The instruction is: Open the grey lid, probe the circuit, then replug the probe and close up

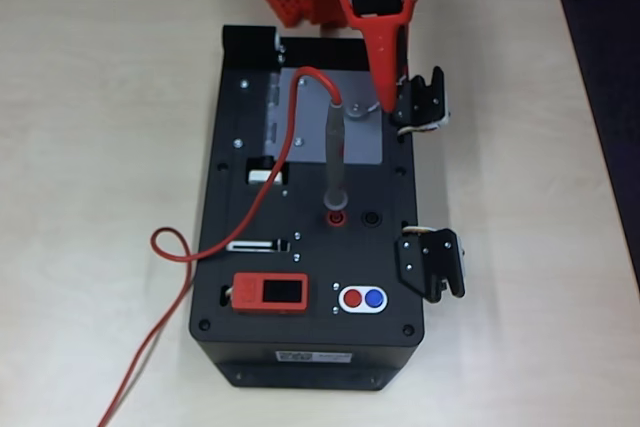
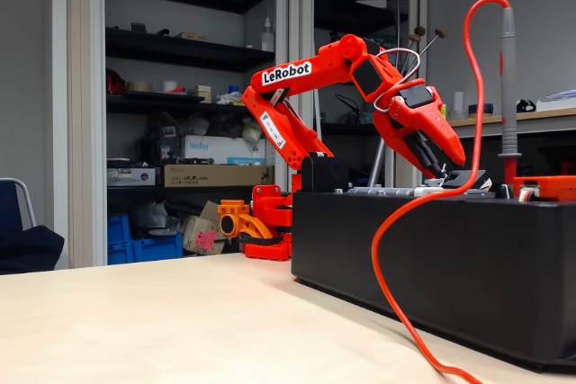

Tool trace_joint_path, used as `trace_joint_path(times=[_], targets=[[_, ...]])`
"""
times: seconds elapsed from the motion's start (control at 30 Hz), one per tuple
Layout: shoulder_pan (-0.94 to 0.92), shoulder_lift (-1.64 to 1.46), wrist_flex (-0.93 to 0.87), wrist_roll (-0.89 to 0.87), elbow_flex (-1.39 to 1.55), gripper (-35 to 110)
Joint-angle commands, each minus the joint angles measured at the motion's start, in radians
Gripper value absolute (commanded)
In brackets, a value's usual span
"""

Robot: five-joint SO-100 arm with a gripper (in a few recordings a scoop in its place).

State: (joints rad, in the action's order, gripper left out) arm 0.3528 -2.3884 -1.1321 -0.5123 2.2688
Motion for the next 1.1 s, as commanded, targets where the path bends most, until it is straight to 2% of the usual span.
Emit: trace_joint_path(times=[0.0,0.47,0.7,1.07], targets=[[-0.003,-0.012,-0.018,-0.009,0.006,16],[-0.041,-0.017,-0.049,-0.026,0.005,15],[-0.066,-0.006,-0.018,-0.057,0.014,0],[-0.077,0.038,-0.017,-0.089,-0.049,0]])
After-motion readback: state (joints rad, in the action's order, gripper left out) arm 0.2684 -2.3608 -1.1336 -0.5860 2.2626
